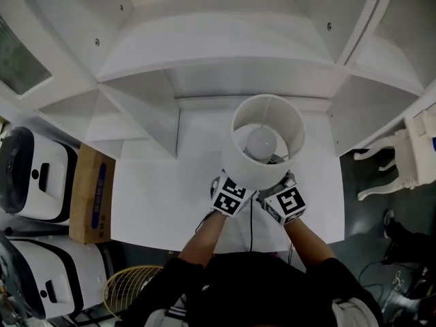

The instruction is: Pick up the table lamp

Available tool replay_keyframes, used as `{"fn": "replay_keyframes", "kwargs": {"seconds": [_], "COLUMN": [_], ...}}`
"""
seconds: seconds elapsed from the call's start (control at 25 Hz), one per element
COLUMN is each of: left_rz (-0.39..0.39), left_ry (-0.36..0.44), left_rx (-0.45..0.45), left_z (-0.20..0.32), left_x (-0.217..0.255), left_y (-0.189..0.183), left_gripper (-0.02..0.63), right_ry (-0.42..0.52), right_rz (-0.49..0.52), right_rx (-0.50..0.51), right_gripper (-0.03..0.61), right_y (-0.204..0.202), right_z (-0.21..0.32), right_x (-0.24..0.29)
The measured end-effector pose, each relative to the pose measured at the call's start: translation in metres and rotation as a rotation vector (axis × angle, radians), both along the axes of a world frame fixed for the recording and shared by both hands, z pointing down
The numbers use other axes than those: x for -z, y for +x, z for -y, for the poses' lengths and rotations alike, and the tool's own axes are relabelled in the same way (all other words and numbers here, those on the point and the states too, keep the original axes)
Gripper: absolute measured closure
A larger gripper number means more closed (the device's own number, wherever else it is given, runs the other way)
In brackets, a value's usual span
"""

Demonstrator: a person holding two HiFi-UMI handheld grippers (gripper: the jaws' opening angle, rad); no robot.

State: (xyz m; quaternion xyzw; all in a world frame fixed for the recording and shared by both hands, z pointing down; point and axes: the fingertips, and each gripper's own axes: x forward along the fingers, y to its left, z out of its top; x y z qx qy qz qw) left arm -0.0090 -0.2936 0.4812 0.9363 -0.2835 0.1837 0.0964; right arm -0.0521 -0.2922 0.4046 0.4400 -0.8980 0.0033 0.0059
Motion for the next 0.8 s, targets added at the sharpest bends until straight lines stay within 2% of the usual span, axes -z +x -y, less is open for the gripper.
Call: {"fn": "replay_keyframes", "kwargs": {"seconds": [0.12,0.32,0.64,0.8], "left_rz": [-0.002,0.007,-0.011,-0.021], "left_ry": [-0.018,0.006,0.018,0.041], "left_rx": [0.012,0.028,0.045,0.053], "left_z": [0.022,0.052,0.048,0.045], "left_x": [-0.012,-0.011,-0.014,-0.005], "left_y": [0.001,-0.004,-0.018,-0.022], "left_gripper": [0.514,0.514,0.514,0.514], "right_ry": [-0.013,0.006,-0.005,0.01], "right_rz": [-0.007,0.011,0.02,0.021], "right_rx": [0.008,0.015,0.043,0.026], "right_gripper": [0.499,0.499,0.499,0.499], "right_y": [0.002,-0.001,-0.019,-0.019], "right_z": [0.023,0.052,0.046,0.045], "right_x": [-0.014,-0.008,0.0,0.003]}}
